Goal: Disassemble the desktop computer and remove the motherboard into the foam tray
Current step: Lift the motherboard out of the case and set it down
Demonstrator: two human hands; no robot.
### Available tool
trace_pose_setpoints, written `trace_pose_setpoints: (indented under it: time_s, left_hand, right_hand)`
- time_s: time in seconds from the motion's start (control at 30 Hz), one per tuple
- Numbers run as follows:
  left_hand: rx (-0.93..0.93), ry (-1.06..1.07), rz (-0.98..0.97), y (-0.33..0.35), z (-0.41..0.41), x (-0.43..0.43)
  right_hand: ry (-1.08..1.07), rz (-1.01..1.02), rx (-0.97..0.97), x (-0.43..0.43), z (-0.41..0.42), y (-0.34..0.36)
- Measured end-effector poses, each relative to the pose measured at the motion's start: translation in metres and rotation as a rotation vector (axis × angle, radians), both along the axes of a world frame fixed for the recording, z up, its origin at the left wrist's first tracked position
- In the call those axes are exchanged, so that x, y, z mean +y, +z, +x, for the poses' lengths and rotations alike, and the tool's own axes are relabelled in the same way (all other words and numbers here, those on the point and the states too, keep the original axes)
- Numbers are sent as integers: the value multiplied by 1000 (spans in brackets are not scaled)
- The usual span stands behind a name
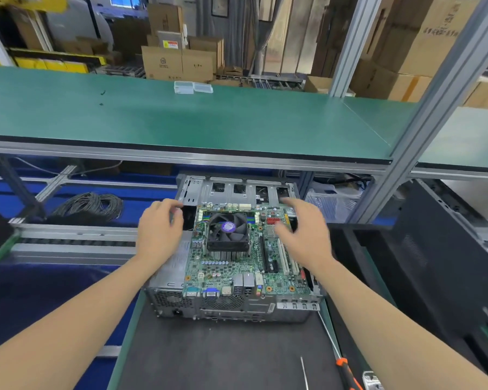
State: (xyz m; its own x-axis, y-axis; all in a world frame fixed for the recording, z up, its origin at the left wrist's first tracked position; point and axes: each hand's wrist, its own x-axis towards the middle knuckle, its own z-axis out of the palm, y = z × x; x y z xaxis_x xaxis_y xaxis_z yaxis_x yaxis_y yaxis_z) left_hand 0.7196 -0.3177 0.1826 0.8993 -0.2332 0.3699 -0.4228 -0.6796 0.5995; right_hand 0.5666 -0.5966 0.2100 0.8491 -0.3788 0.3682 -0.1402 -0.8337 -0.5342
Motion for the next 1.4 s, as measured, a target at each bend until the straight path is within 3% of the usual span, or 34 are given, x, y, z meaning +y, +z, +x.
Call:
trace_pose_setpoints:
  time_s: [0.07,0.13,0.2,0.33,0.5,0.87,1.1,1.4]
  left_hand:
    - [39,-65,-8,7,-20,-13]
    - [143,-78,-33,11,-36,-24]
    - [268,-57,-76,13,-49,-28]
    - [420,-69,-115,19,-70,-23]
    - [520,-144,-183,21,-96,-11]
    - [278,-94,-410,27,-163,42]
    - [74,-6,-338,14,-223,110]
    - [78,222,-343,-41,-308,127]
  right_hand:
    - [393,21,160,26,9,21]
    - [583,-106,346,53,20,33]
    - [575,-241,420,72,31,33]
    - [395,-155,473,87,41,39]
    - [329,-200,478,97,24,50]
    - [328,-182,357,154,-50,67]
    - [463,-158,330,211,-114,56]
    - [529,-135,390,237,-189,-13]
